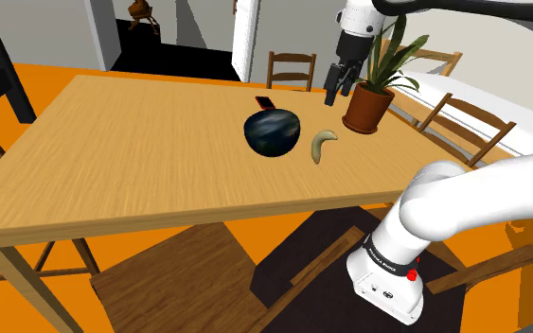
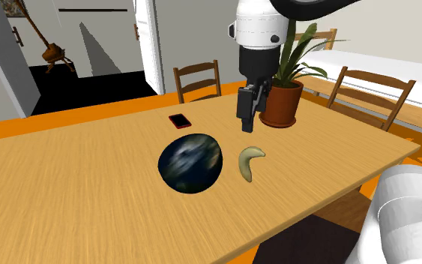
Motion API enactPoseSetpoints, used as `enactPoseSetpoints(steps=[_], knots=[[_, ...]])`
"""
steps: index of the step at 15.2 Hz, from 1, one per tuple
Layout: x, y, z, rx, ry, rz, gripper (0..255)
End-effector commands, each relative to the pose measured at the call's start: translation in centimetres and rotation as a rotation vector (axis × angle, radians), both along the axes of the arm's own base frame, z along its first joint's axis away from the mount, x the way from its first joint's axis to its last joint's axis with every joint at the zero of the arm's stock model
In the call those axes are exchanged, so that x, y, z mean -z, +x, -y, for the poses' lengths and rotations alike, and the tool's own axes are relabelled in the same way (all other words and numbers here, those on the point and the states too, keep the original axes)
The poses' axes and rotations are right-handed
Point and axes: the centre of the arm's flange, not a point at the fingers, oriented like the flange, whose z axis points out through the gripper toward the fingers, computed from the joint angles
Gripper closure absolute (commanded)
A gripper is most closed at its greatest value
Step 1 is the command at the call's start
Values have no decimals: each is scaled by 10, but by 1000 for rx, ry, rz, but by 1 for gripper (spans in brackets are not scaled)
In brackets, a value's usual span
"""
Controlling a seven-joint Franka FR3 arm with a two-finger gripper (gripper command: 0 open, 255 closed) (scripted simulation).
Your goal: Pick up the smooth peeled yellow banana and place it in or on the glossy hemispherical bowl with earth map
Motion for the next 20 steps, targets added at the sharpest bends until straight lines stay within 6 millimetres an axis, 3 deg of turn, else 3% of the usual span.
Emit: enactPoseSetpoints(steps=[1, 12, 20], knots=[[0, 0, 0, 0, 0, 0, 0], [114, 54, 91, 69, 35, -211, 0], [152, 46, 93, 69, 35, -211, 0]])
